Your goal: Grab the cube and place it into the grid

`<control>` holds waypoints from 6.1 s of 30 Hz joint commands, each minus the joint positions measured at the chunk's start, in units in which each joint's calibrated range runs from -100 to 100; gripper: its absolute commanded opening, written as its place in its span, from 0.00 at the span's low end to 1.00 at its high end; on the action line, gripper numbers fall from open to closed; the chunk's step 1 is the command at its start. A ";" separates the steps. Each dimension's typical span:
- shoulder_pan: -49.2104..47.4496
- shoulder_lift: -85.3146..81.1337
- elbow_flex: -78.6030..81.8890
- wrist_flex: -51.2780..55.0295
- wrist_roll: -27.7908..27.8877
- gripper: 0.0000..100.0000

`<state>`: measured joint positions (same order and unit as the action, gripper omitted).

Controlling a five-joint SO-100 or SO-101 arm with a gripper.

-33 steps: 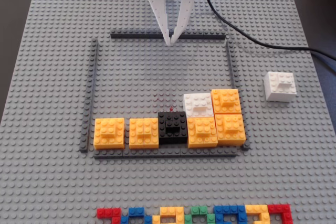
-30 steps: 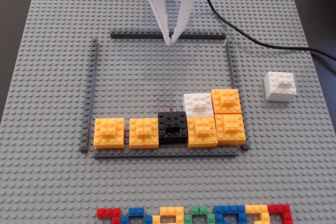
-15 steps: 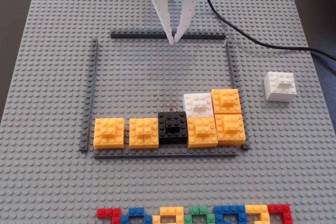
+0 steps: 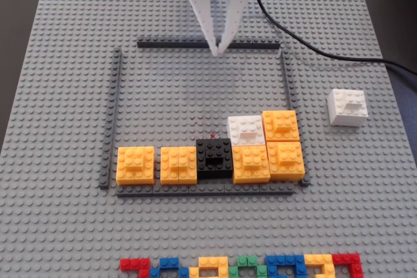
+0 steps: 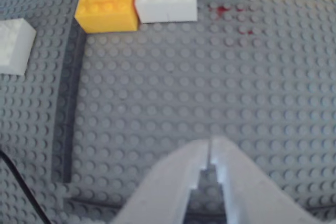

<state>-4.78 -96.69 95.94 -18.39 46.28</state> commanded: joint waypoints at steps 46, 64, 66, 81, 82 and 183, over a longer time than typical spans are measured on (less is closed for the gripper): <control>-21.19 78.12 -93.72 18.10 -17.58 0.01; -23.62 110.02 -121.18 19.41 -19.34 0.00; -23.62 112.34 -122.36 19.17 -19.73 0.00; -22.89 121.03 -126.43 19.66 -18.66 0.21; -22.74 121.03 -126.25 19.66 -18.66 0.23; -23.03 121.80 -124.53 16.58 -19.58 0.30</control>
<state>-27.96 29.52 -24.01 -1.44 26.94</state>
